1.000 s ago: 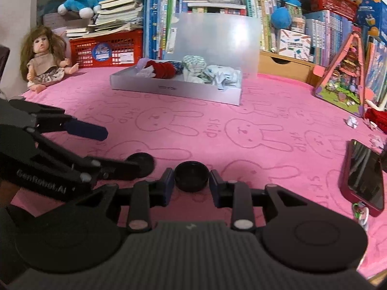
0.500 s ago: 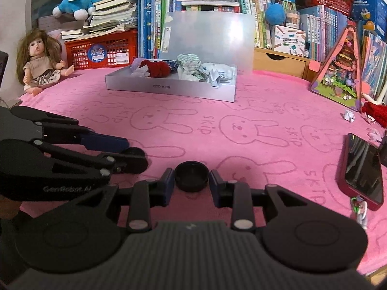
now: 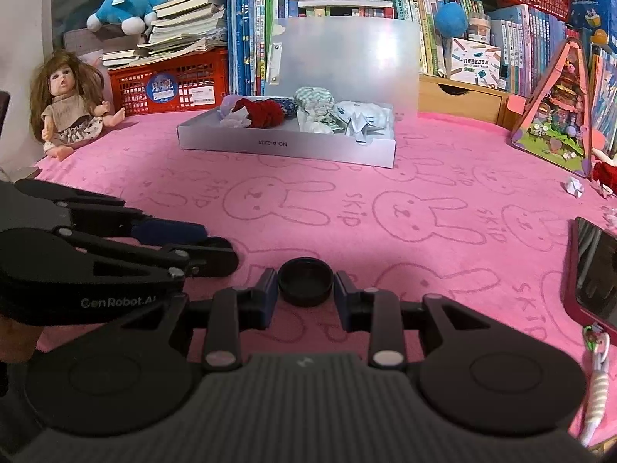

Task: Organize objects
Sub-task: 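Carry the black cap with the left tool while the right tool carries its cap into the box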

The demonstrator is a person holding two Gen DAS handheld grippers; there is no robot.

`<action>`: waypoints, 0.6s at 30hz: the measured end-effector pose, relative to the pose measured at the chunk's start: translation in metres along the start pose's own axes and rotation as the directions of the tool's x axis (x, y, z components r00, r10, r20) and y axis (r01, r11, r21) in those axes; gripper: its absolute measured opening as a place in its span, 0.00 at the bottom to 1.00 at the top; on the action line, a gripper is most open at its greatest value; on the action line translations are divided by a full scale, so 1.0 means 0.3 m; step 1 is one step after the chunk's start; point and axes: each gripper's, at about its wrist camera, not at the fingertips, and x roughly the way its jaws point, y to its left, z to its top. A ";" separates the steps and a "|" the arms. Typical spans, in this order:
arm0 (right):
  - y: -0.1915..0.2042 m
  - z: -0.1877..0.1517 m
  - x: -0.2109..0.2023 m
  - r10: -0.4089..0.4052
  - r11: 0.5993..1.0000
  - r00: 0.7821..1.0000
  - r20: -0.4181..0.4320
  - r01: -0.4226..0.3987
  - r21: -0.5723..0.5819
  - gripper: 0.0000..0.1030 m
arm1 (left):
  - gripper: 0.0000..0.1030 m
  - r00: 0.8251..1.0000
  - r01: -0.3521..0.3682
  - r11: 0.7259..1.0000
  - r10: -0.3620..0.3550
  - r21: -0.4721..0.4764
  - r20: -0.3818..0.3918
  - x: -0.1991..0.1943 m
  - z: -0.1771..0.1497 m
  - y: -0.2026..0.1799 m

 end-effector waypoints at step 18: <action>0.029 0.074 0.074 -0.008 1.000 1.000 -0.011 0.008 0.022 0.37 | 0.36 0.994 -0.103 0.993 0.104 -0.062 0.016 -0.003 0.042 0.092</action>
